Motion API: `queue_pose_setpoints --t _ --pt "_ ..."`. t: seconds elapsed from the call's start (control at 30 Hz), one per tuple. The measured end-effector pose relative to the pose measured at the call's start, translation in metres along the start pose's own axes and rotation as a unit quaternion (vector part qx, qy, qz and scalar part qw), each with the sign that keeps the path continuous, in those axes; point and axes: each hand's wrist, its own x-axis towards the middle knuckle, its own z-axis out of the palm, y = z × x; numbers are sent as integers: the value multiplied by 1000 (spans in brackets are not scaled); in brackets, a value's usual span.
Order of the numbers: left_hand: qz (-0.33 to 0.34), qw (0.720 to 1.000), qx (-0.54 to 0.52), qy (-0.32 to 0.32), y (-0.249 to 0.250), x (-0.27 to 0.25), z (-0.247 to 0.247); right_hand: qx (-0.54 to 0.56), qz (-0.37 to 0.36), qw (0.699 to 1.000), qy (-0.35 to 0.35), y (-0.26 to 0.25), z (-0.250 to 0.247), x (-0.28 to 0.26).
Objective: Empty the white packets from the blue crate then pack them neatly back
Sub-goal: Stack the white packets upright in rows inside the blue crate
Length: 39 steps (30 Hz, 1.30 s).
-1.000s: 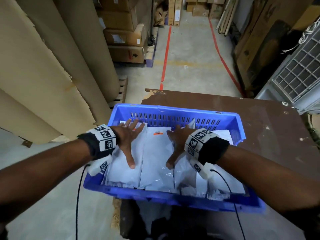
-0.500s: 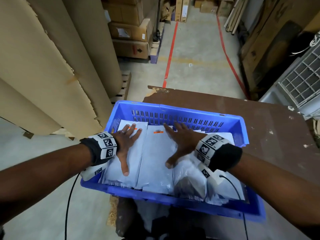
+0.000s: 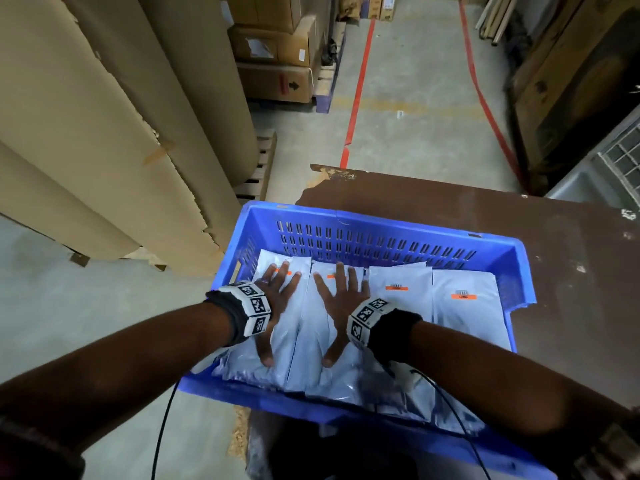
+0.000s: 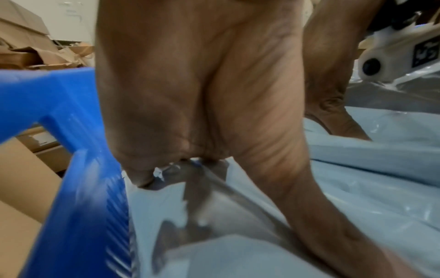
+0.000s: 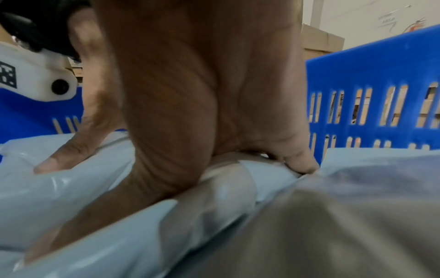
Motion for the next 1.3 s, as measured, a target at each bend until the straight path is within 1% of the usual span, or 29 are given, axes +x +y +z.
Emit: queue_pose_setpoints --t 0.07,0.13,0.23,0.3,0.37,0.47,0.57,0.63,0.73,0.83,0.87,0.93,0.97,1.03,1.17,1.3 --pt "7 1000 -17 -4 -3 7 5 13 7 1000 8 2 3 6" --pt "10 1000 -16 -7 -1 11 9 23 17 1000 -2 -1 6 12" --pt "-21 999 -27 2 6 17 15 11 35 999 -1 -6 11 14" --pt "-15 999 -36 2 5 19 17 9 38 999 2 -8 15 16" --pt "-1 999 -43 -15 2 18 17 13 42 999 7 -11 16 18" --pt "-8 998 -59 -12 2 17 12 24 46 998 20 -11 12 17" --pt "-17 998 -49 -19 4 7 -1 -4 -3 1000 -17 1 -7 1" --pt "-18 998 -46 -26 3 -4 -18 5 -51 998 -20 12 -27 -22" --pt "5 999 -34 -11 5 -23 -47 87 -98 991 13 34 -66 -61" --pt "50 998 -43 18 14 -29 -69 122 -113 982 88 70 -81 -88" --pt "65 996 -58 29 21 -28 -74 106 -91 986 87 84 -77 -91" --pt "92 992 -79 42 42 -26 -78 37 8 999 27 103 -58 -90" --pt "104 990 -81 43 54 -21 -77 16 42 999 -3 108 -46 -85" --pt "119 989 -79 37 74 -11 -69 9 59 998 -35 111 -25 -75" --pt "109 992 -51 45 89 13 -49 -33 80 996 -37 106 7 -61" --pt "96 992 -38 68 96 22 -42 -41 119 992 2 102 23 -49"
